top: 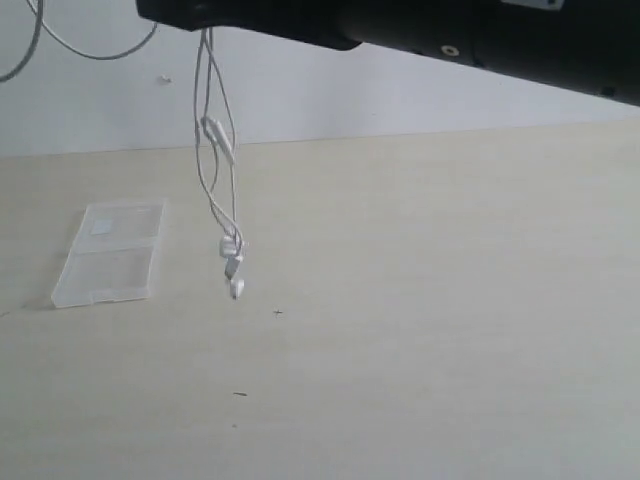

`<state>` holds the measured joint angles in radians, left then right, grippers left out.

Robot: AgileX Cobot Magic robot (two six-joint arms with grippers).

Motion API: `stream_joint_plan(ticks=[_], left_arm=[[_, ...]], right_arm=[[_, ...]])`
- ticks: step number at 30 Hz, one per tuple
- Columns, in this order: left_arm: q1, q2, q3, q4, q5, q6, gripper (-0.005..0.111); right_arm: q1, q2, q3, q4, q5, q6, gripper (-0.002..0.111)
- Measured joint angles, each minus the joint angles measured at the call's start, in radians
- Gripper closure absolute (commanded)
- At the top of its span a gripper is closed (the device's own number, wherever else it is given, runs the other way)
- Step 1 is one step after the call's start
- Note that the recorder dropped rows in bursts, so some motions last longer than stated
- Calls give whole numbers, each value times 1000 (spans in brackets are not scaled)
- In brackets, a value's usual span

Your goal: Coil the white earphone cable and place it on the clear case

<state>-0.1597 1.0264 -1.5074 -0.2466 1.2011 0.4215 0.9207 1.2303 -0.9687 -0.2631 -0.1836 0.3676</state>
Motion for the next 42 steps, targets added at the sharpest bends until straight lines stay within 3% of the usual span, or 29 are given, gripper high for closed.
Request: stream_joint_plan(ticks=[3, 6, 16, 29, 42], left_arm=[[0, 0, 14, 0, 5, 0, 61], [0, 0, 25, 9, 15, 0, 48], [0, -9, 27, 49, 22, 0, 49], [0, -9, 27, -47, 23, 45, 49], [0, -9, 27, -189, 24, 112, 49]], right_arm=[[0, 0, 0, 0, 6, 0, 108], [0, 0, 0, 0, 8, 0, 108], [0, 0, 0, 0, 17, -13, 108], [0, 0, -2, 0, 54, -95, 108], [0, -2, -30, 0, -27, -33, 108]])
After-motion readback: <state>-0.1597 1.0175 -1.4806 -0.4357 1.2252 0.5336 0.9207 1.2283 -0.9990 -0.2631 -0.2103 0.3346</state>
